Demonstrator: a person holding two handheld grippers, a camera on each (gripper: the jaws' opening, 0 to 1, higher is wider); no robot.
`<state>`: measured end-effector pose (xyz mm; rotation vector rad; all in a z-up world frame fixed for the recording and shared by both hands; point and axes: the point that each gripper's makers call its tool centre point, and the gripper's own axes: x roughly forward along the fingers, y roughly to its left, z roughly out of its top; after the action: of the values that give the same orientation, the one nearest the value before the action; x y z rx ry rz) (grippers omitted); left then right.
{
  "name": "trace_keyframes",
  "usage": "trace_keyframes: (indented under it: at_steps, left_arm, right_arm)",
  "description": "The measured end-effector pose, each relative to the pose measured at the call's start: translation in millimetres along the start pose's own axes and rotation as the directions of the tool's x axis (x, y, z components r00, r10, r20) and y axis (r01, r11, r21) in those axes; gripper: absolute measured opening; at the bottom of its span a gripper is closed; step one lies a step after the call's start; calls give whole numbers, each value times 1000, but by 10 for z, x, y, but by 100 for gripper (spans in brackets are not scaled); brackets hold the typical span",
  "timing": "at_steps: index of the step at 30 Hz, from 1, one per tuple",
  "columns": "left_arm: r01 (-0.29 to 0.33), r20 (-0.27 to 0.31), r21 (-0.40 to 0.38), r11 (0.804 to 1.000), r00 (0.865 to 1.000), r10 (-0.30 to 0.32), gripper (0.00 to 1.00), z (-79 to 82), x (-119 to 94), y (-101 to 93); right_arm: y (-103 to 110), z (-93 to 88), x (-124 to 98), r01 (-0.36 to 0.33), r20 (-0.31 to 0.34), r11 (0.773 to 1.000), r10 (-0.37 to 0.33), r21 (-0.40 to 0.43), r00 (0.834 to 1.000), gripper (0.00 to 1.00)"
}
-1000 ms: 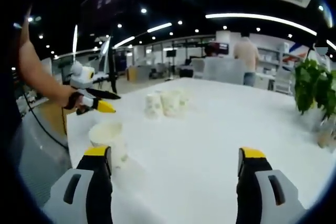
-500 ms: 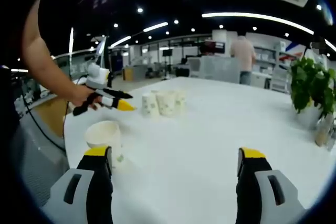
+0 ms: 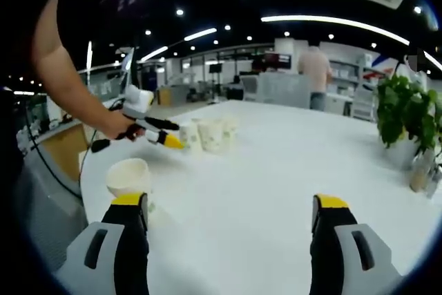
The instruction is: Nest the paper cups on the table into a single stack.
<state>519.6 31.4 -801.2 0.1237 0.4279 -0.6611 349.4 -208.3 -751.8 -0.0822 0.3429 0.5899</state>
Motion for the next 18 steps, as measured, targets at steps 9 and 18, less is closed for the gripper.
trace_keyframes:
  at_steps: [9, 18]
  left_arm:
    - [-61, -21, -12, 998, 998, 61, 64, 0, 106, 160]
    - [-53, -13, -39, 998, 999, 52, 59, 34, 176, 127]
  right_arm:
    - [3, -35, -2, 3, -7, 1000, -3, 4, 1000, 96]
    - [11, -35, 26, 2, -5, 1000, -2, 14, 1000, 95]
